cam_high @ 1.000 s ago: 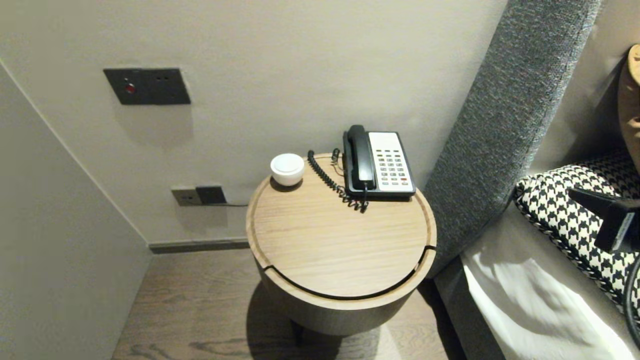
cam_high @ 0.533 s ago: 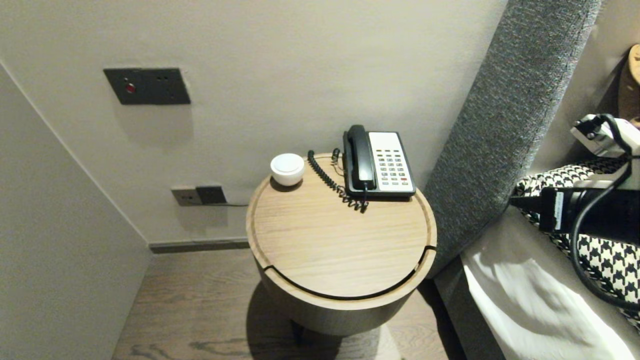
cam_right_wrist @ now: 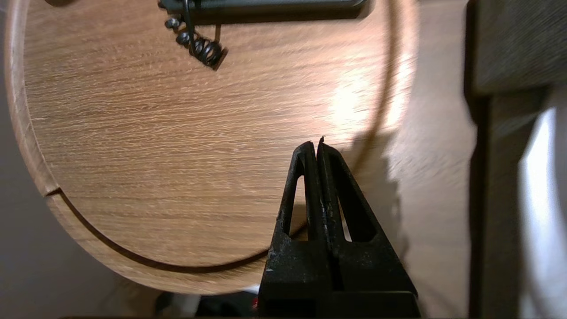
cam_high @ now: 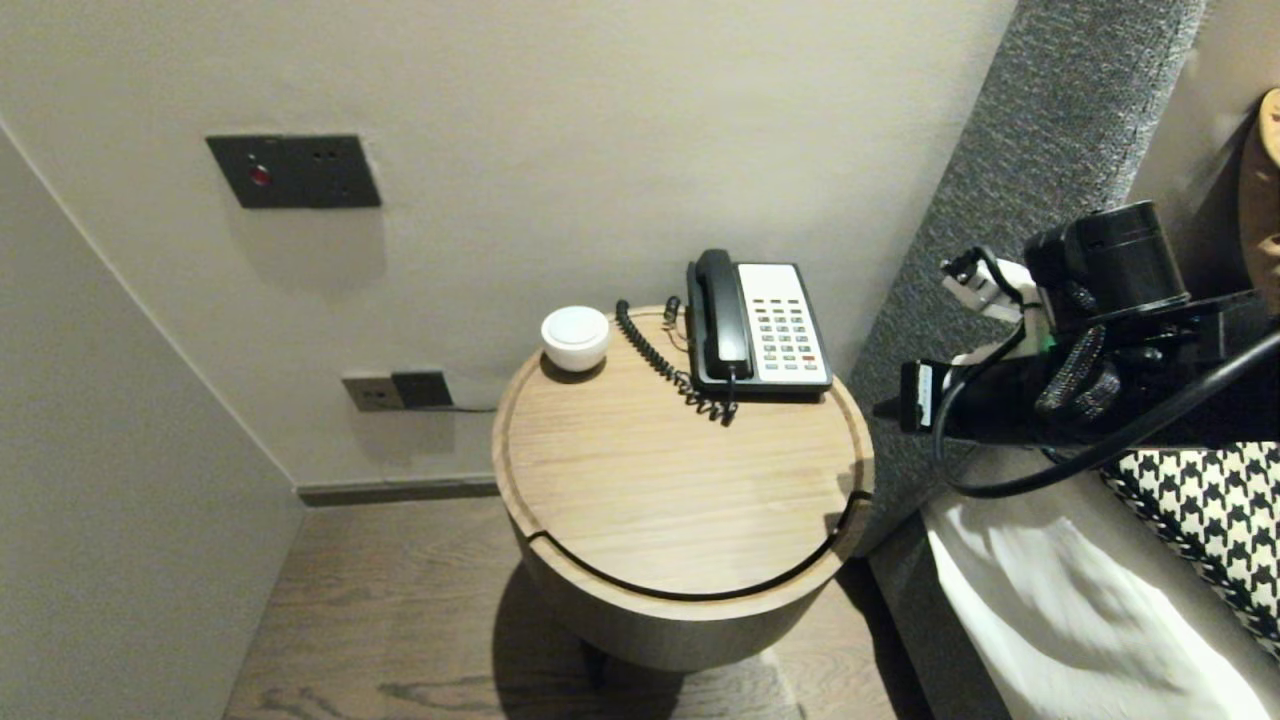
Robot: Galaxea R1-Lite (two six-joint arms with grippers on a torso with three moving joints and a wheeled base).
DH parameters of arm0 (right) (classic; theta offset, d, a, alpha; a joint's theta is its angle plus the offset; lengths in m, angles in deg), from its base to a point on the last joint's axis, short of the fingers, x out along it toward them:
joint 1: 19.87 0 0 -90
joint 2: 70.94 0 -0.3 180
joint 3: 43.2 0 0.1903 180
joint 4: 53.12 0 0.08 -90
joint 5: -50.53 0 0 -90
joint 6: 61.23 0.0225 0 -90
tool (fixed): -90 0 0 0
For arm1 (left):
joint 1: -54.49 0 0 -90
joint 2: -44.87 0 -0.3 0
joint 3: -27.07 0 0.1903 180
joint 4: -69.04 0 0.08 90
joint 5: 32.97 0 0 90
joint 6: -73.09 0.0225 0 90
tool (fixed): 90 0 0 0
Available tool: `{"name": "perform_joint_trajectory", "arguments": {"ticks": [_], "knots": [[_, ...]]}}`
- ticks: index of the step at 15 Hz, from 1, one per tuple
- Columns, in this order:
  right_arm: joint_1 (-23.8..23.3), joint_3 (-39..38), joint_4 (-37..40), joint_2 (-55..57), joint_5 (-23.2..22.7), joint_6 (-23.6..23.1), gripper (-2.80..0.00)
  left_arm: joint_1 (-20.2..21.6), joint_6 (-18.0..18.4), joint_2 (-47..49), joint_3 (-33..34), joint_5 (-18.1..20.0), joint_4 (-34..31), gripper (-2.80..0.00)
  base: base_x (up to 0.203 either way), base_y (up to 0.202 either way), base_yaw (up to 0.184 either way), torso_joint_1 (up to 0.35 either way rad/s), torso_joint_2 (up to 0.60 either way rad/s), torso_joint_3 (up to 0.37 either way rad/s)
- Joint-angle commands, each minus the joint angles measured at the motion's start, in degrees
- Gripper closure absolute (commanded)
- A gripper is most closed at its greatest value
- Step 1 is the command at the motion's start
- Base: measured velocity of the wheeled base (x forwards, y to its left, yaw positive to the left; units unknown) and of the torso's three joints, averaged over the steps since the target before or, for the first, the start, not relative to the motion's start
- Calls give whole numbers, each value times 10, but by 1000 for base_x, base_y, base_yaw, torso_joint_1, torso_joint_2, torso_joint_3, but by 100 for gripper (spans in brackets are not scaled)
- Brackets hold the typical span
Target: Open the nightstand drawer
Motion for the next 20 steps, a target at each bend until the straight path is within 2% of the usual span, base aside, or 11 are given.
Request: {"name": "perform_joint_trajectory", "arguments": {"ticks": [1, 7, 11, 20], "knots": [[20, 17, 4, 50, 0, 15, 0, 0, 0, 0, 0, 0, 0, 0, 0, 0, 0, 0, 0, 0], [43, 10, 4, 92, 2, 45, 0, 0, 0, -1, 0, 0, 0, 0, 0, 0, 0, 0, 0, 0], [78, -11, 4, 81, 2, 52, 0, 0, 0, 0, 0, -1, 0, 0, 0, 0, 0, 0, 0, 0], [84, -90, 2, 33, 2, 61, 0, 0, 0, -1, 0, 0, 0, 0, 0, 0, 0, 0, 0, 0]]}}
